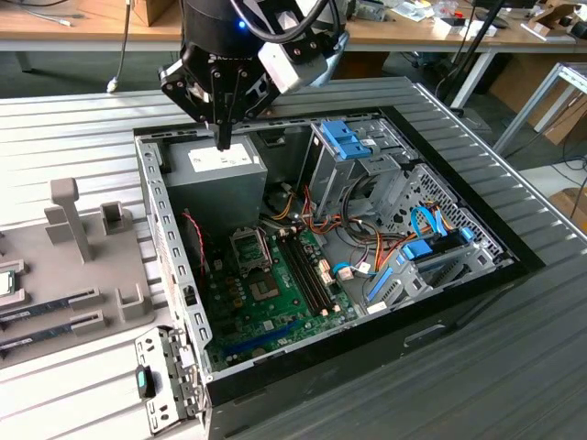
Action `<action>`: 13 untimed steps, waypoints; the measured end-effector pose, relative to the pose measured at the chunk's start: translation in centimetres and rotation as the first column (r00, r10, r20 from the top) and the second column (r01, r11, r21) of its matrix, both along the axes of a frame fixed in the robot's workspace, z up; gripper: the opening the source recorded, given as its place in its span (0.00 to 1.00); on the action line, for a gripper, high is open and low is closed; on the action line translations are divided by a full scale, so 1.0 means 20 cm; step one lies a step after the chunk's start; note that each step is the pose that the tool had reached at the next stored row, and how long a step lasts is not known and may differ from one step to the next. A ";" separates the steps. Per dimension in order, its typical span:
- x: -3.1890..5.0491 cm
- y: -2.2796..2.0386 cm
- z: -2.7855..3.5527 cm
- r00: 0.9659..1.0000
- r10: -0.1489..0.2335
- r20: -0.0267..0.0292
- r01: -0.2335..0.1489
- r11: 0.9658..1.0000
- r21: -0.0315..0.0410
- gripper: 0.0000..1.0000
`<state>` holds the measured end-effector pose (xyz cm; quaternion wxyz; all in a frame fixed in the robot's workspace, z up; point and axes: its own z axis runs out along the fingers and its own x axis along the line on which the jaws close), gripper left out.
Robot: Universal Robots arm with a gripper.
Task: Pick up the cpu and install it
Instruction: 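Reach for the cpu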
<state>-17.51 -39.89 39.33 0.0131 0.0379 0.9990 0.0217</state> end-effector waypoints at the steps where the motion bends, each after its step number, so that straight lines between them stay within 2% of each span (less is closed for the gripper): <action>1: -0.001 0.000 0.000 1.000 0.000 0.000 0.000 1.000 0.000 0.11; 13: -0.029 0.000 0.000 1.000 0.000 0.000 0.000 1.000 0.000 0.11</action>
